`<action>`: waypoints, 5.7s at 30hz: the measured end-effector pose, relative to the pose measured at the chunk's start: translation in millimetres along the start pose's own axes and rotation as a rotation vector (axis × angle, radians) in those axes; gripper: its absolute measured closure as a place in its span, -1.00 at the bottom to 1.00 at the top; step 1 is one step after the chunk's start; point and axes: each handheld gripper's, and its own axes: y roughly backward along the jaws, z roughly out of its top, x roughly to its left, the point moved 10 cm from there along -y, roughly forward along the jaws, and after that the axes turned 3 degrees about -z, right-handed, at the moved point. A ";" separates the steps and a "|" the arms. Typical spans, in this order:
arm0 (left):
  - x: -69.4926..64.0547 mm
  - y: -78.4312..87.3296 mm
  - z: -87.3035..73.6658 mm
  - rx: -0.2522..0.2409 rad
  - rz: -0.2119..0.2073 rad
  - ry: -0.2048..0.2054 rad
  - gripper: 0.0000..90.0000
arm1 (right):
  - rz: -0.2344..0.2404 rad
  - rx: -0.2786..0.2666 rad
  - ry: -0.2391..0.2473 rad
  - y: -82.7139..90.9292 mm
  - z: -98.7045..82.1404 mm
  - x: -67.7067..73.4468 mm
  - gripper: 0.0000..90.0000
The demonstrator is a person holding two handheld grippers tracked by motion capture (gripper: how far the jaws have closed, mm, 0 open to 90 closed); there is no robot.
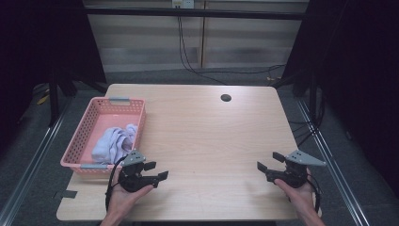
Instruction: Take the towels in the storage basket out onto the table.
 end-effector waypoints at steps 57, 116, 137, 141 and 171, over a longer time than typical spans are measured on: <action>70.4 89.1 43.4 -0.052 0.193 0.011 -0.53 | 0.080 0.110 0.025 0.3 -10.6 13.3 -0.56; 197.2 25.4 2.9 0.631 0.302 0.137 -1.00 | 0.184 0.205 0.104 -10.0 -22.4 38.1 -0.52; 205.1 44.5 11.4 0.533 0.309 0.192 0.13 | 0.182 0.226 0.097 -11.7 -24.4 37.0 -0.53; 203.7 47.0 12.8 0.515 0.286 0.208 0.14 | 0.181 0.229 0.091 -12.4 -24.3 37.1 -0.53; 196.6 93.7 40.2 0.366 0.201 0.211 0.14 | 0.183 0.234 0.078 -10.9 -25.0 36.8 -0.53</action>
